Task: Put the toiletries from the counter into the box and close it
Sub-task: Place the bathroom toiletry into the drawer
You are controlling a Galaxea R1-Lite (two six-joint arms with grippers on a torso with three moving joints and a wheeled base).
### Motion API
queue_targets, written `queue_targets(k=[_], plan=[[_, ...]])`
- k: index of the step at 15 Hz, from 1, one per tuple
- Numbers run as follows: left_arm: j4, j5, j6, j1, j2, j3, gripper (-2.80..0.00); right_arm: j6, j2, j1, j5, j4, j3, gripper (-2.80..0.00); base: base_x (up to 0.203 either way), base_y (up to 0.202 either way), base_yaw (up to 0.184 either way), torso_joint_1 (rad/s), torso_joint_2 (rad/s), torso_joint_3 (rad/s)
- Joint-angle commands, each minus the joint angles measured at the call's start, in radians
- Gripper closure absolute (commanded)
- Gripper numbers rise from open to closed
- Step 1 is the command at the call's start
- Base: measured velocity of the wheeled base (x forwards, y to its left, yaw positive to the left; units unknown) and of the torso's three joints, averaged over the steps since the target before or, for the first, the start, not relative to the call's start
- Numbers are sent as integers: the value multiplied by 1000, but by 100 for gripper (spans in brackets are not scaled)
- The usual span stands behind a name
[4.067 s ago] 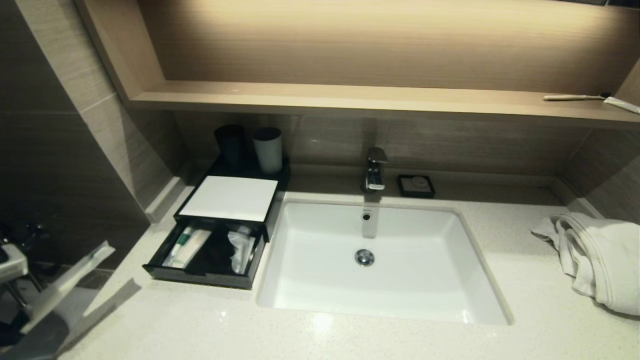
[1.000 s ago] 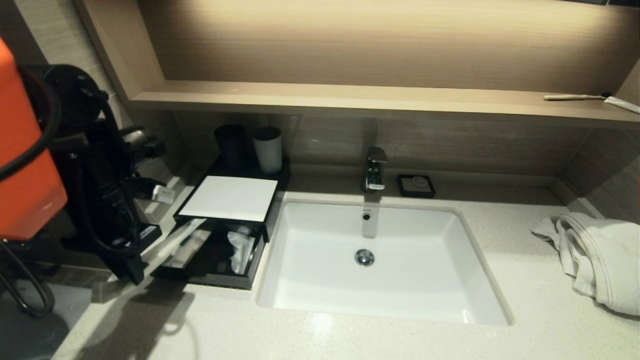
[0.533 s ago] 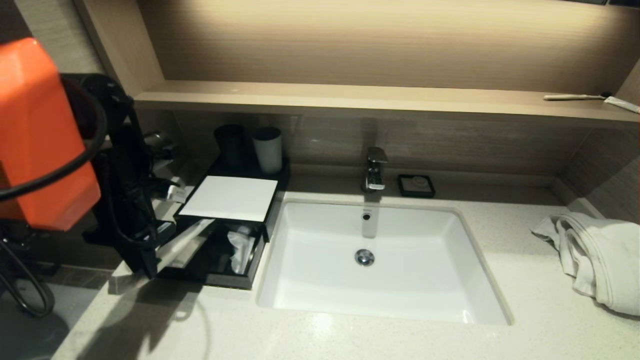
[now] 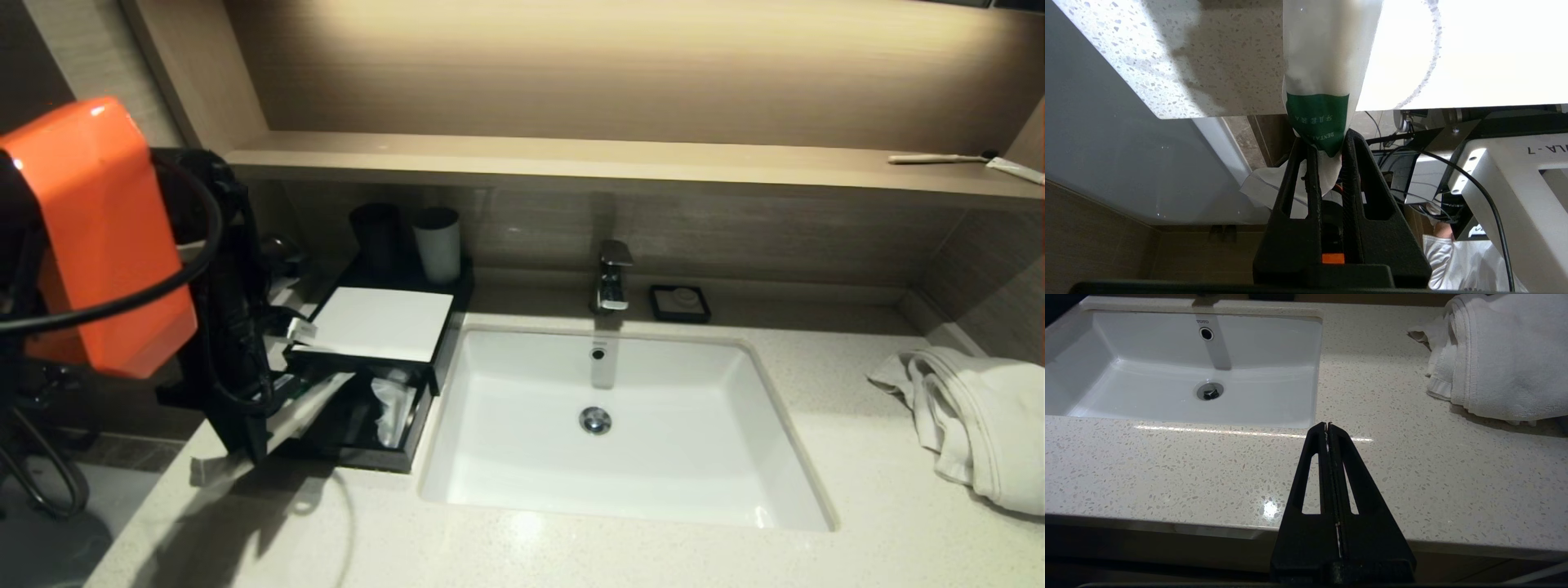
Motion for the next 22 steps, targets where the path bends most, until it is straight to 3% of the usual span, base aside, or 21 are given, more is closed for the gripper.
queue_targets(k=[1, 22], plan=[[-2, 0, 0, 0, 22, 0, 0, 0, 0, 0, 1, 0, 0, 0, 0, 0, 0, 0, 0, 0], [-215, 11, -46, 0, 63, -3, 0, 0, 0, 0, 0, 0, 0, 0, 0, 0, 0, 0, 0, 0]])
